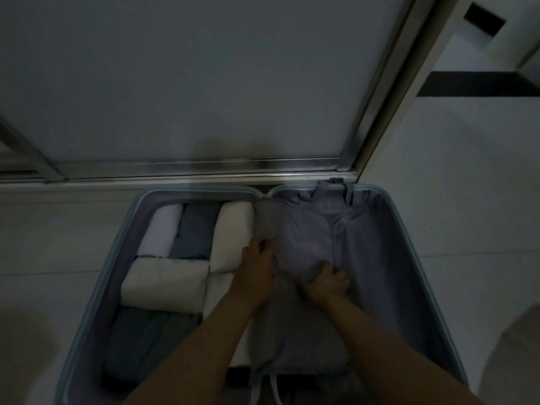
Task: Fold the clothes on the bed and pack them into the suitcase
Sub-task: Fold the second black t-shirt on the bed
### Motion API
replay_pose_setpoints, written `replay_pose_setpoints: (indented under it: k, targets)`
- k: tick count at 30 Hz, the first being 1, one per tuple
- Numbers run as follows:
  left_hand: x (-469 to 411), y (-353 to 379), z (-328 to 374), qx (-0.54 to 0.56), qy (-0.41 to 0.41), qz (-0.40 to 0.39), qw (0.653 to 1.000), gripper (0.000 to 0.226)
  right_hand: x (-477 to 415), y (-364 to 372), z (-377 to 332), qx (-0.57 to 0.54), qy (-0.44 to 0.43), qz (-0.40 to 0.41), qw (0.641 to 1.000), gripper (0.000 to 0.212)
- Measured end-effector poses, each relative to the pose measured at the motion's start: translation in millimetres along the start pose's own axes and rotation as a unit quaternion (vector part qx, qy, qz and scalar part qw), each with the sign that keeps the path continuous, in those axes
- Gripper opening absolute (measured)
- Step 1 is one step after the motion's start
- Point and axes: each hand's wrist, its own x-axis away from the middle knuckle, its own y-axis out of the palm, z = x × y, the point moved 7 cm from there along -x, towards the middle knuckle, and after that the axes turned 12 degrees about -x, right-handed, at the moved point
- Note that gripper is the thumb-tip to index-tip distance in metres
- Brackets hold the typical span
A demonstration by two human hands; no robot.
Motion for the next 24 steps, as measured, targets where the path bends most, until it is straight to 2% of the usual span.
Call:
replay_pose_setpoints:
  k: [3, 5, 6, 8, 11, 13, 15, 17, 19, 21, 22, 24]
  targets:
    - [-1, -8, -7, 0.066, -0.039, 0.028, 0.997, 0.051, -6, 1, 6, -0.043, 0.015, 0.033, 0.998, 0.094]
    - [-4, -13, -12, 0.077, -0.054, 0.034, 0.995, 0.039, -10, 4, 2, -0.091, -0.025, -0.009, 0.995, 0.083]
    - [-5, -15, -14, 0.074, -0.051, 0.033, 0.995, 0.037, -10, 2, -1, -0.084, -0.049, -0.024, 0.995, 0.071]
    - [-6, -19, -16, 0.066, -0.044, 0.022, 0.997, 0.040, -8, -4, -9, -0.054, -0.077, -0.033, 0.995, 0.049]
    - [-1, -31, -23, 0.040, -0.057, -0.010, 0.998, 0.054, 12, -15, -47, -0.056, -0.126, -0.064, 0.988, 0.033]
    - [-2, -51, -24, 0.014, -0.068, -0.005, 0.998, 0.047, 28, -21, -81, -0.079, -0.162, -0.105, 0.978, 0.026]
    - [-3, -77, -27, 0.058, -0.107, 0.008, 0.992, 0.044, 48, -26, -122, -0.089, -0.205, -0.153, 0.963, 0.016]
    - [-2, -105, -29, 0.155, -0.153, 0.017, 0.976, 0.045, 75, -25, -163, -0.075, -0.256, -0.196, 0.944, 0.020]
    - [4, -130, -29, 0.265, -0.201, -0.004, 0.943, 0.035, 102, -17, -199, -0.074, -0.292, -0.219, 0.928, 0.023]
    - [17, -148, -37, 0.362, -0.271, -0.043, 0.891, 0.036, 122, 8, -218, -0.103, -0.269, -0.289, 0.913, 0.027]
    - [24, -157, -46, 0.375, -0.286, -0.047, 0.881, 0.034, 130, 21, -222, -0.104, -0.242, -0.319, 0.910, 0.029]
    - [34, -167, -73, 0.316, -0.284, -0.039, 0.904, 0.022, 134, 45, -223, -0.027, -0.247, -0.339, 0.907, 0.030]
